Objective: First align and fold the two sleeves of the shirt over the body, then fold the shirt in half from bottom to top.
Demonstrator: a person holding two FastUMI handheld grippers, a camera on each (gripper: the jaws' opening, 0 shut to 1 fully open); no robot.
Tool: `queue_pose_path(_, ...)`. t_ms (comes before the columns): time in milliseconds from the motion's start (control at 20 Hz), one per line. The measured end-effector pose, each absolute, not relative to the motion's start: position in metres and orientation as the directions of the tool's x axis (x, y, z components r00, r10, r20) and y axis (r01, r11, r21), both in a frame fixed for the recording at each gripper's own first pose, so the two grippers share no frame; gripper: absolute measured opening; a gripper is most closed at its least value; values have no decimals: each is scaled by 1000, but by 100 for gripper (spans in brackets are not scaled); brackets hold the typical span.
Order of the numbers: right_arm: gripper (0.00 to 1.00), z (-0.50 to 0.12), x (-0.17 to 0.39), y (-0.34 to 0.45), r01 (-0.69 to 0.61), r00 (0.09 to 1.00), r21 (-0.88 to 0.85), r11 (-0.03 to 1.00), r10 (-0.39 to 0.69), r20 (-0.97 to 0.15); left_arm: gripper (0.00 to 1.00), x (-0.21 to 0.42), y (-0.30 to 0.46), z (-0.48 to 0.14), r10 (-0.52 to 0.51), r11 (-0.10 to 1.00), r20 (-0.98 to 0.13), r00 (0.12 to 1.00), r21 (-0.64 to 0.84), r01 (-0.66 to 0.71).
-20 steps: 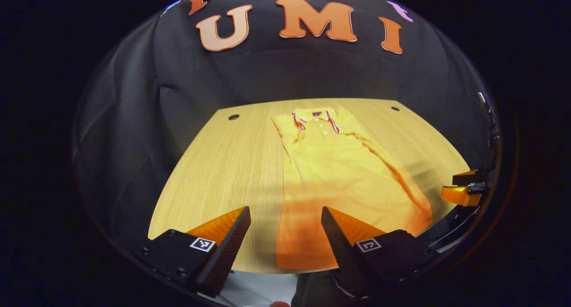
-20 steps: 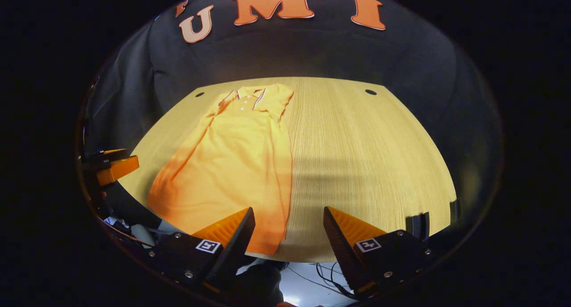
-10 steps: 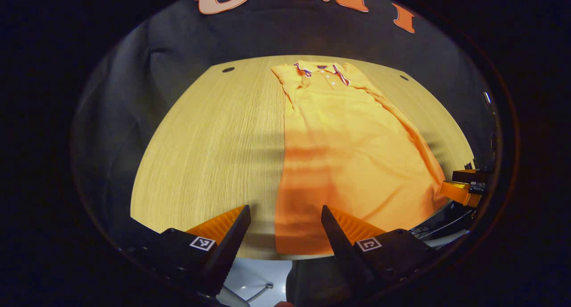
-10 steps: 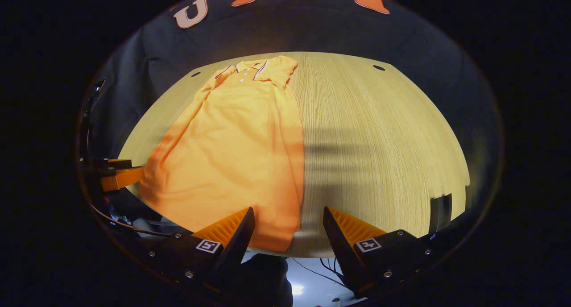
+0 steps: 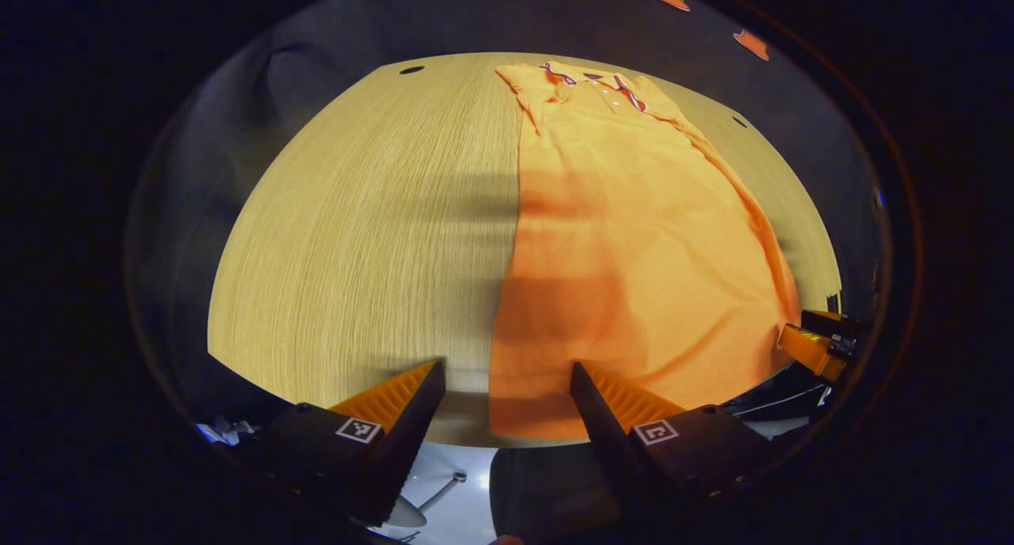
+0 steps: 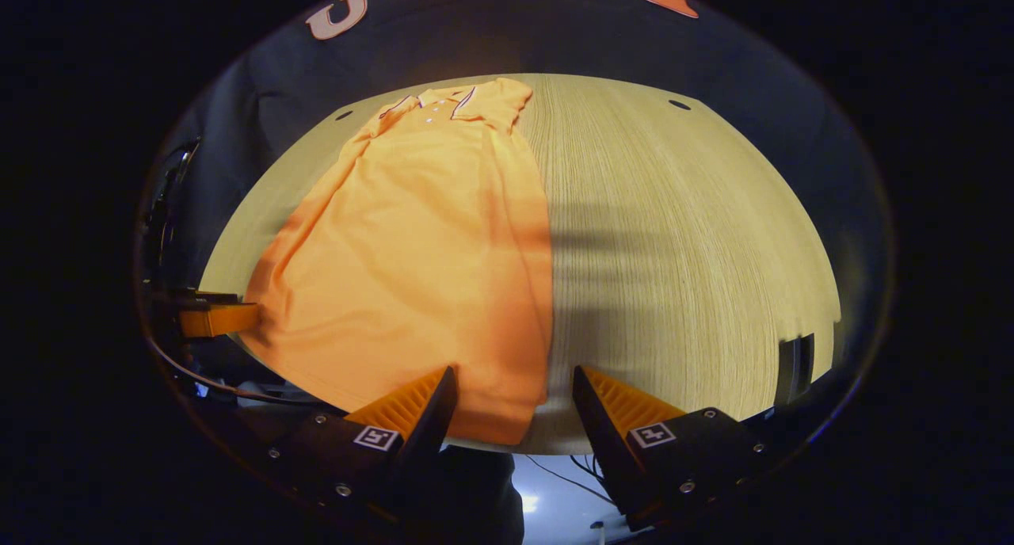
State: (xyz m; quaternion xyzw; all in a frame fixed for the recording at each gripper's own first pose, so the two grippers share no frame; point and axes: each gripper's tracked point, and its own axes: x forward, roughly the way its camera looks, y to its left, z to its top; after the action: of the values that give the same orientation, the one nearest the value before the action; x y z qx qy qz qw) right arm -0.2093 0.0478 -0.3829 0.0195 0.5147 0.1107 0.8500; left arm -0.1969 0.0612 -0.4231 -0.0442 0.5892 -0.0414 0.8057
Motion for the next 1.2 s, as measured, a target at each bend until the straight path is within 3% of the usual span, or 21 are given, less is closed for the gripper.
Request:
queue_pose_path(100,82,-384,-210,50,-176,431,123,977,189,-882,99,-194,53,-424,-130,991,-945,299,-120,52)
queue_pose_path(150,70,-383,-210,52,-180,422,126,975,193,-886,96,-193,51,-423,-134,991,-944,303,-123,56)
queue_pose_path(200,60,-384,-211,52,-169,419,127,977,188,-888,87,-192,48,-424,-135,991,-943,305,-124,56)
queue_pose_path(250,35,-384,-211,50,-138,422,147,980,192,-886,80,-190,45,-423,-144,989,-940,310,-129,68)
queue_pose_path(300,23,-382,-212,54,-118,428,187,975,219,-877,65,-190,42,-424,-156,988,-937,313,-142,68)
queue_pose_path(350,10,-380,-213,59,-100,419,238,966,258,-871,36,-190,39,-420,-167,986,-936,311,-156,57)
queue_pose_path(400,11,-381,-218,68,-85,397,307,948,314,-862,8,-192,37,-422,-171,985,-939,297,-157,69)
queue_pose_path(650,7,-366,-215,75,20,376,457,889,417,-828,8,-179,29,-406,-242,970,-916,319,-220,103)
queue_pose_path(800,5,-336,-183,87,48,464,581,813,497,-733,8,-147,27,-378,-280,960,-884,374,-266,89)
queue_pose_path(1200,4,-289,-118,91,5,541,602,798,504,-673,8,-71,27,-331,-324,945,-820,472,-307,116)
